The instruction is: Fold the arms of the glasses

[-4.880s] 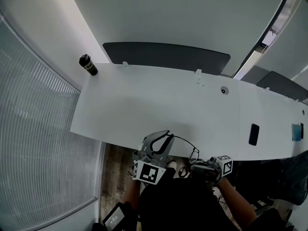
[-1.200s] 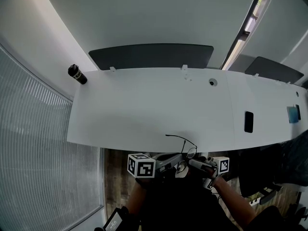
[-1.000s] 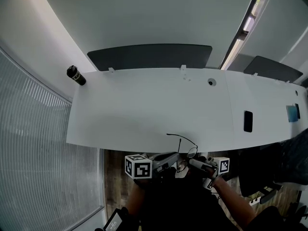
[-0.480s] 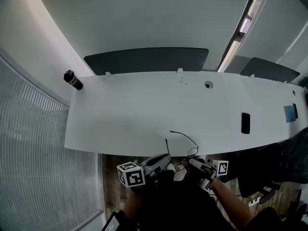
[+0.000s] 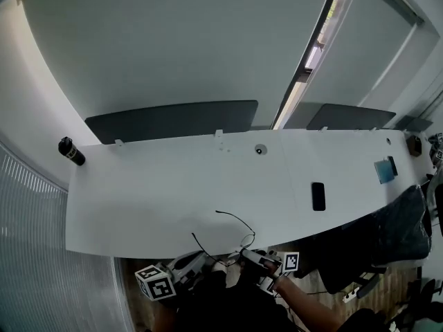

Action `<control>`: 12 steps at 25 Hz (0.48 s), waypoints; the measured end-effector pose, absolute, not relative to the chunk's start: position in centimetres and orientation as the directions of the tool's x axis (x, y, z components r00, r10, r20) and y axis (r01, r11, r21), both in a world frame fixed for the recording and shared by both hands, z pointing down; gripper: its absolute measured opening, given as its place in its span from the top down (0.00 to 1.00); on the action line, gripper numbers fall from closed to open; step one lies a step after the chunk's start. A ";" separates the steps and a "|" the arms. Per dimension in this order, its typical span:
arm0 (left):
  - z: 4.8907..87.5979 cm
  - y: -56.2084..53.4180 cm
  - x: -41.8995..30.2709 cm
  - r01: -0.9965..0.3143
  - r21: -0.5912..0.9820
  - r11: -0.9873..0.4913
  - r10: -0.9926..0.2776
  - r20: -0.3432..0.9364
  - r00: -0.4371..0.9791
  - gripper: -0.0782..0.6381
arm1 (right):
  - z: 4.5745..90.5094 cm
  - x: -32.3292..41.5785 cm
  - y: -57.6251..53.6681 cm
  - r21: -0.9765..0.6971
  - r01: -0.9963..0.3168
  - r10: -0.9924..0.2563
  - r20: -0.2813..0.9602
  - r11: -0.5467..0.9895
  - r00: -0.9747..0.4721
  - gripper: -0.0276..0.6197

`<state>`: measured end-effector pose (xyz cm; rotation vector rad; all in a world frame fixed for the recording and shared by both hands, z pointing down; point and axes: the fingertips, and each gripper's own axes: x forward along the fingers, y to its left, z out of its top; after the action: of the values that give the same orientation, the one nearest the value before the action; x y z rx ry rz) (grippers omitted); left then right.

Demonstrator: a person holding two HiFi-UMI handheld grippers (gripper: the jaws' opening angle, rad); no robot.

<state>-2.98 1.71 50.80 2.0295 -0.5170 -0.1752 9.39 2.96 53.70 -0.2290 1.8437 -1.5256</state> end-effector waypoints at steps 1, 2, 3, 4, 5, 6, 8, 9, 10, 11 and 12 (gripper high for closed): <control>51.0 1.5 -3.1 -0.279 0.866 -0.415 -0.430 0.084 0.899 0.86 | 53.8 9.4 2.8 -0.911 0.297 -0.557 -0.410 0.285 -0.722 0.94; 51.2 1.4 -3.1 -0.279 0.867 -0.413 -0.430 0.084 0.899 0.87 | 54.0 9.3 2.7 -0.912 0.294 -0.559 -0.408 0.285 -0.722 0.94; 51.4 1.5 -3.2 -0.283 0.865 -0.414 -0.430 0.088 0.899 0.87 | 54.3 9.3 2.8 -0.914 0.290 -0.562 -0.404 0.284 -0.722 0.94; 51.5 1.6 -3.1 -0.287 0.859 -0.423 -0.426 0.092 0.900 0.86 | 54.6 9.4 3.0 -0.916 0.286 -0.566 -0.399 0.282 -0.722 0.94; 51.6 1.9 -2.9 -0.289 0.850 -0.440 -0.417 0.092 0.904 0.86 | 54.9 9.5 3.2 -0.918 0.282 -0.571 -0.395 0.279 -0.720 0.94; 51.5 2.2 -2.6 -0.283 0.839 -0.465 -0.400 0.086 0.913 0.86 | 55.1 9.8 3.4 -0.920 0.278 -0.578 -0.390 0.277 -0.716 0.94; 51.3 2.9 -1.8 -0.251 0.813 -0.525 -0.347 0.064 0.936 0.81 | 55.5 10.5 3.7 -0.925 0.261 -0.592 -0.377 0.276 -0.712 0.94; 51.3 3.2 -1.5 -0.236 0.802 -0.548 -0.323 0.058 0.945 0.78 | 55.7 10.8 3.7 -0.928 0.250 -0.600 -0.370 0.276 -0.710 0.94; 51.3 3.4 -1.4 -0.229 0.793 -0.564 -0.307 0.056 0.950 0.77 | 55.9 11.1 3.7 -0.930 0.241 -0.608 -0.364 0.276 -0.706 0.94; 51.5 3.4 -1.4 -0.230 0.787 -0.573 -0.302 0.058 0.952 0.77 | 56.0 11.4 3.6 -0.931 0.237 -0.616 -0.361 0.277 -0.700 0.94; 51.7 3.4 -1.5 -0.234 0.785 -0.574 -0.305 0.061 0.950 0.77 | 56.0 11.7 3.6 -0.932 0.234 -0.624 -0.361 0.278 -0.693 0.94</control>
<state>-1.46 3.41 51.67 2.2056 -0.3785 -0.1010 11.69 3.56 55.99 -0.3525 1.8254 -1.5027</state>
